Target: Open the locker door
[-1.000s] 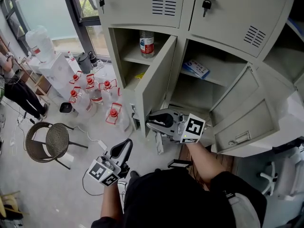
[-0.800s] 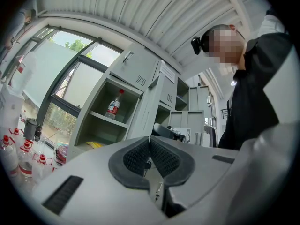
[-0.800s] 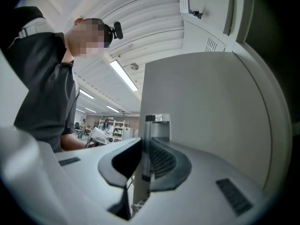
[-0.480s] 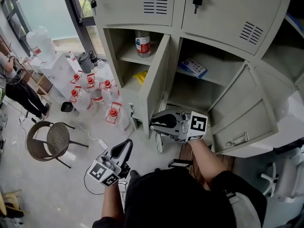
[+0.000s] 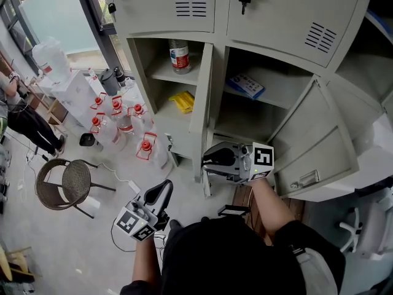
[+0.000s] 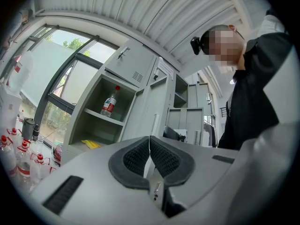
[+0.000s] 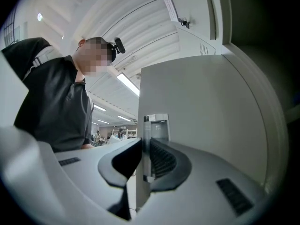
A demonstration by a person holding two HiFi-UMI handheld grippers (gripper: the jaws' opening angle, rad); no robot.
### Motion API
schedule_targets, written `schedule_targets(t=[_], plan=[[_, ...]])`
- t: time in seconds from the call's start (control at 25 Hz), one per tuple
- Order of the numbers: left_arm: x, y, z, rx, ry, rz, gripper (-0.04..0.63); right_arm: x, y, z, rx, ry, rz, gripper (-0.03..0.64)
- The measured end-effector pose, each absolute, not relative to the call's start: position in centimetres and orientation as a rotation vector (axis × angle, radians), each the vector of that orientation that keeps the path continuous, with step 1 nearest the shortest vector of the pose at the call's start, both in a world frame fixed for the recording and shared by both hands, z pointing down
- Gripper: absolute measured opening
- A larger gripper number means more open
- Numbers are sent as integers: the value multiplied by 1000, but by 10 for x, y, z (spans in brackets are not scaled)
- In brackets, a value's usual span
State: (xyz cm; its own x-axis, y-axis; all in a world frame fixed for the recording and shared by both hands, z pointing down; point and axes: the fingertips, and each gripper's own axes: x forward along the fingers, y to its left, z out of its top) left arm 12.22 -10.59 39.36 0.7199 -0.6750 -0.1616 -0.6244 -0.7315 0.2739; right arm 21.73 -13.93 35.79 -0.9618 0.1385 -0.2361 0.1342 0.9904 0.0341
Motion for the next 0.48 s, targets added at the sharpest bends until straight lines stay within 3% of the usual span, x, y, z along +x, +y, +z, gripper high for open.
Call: schedule_targets(t=[0.48], plan=[[130,-108,399,2735,-1010,-327,18,243,-138,358,240,2860,-33,54]])
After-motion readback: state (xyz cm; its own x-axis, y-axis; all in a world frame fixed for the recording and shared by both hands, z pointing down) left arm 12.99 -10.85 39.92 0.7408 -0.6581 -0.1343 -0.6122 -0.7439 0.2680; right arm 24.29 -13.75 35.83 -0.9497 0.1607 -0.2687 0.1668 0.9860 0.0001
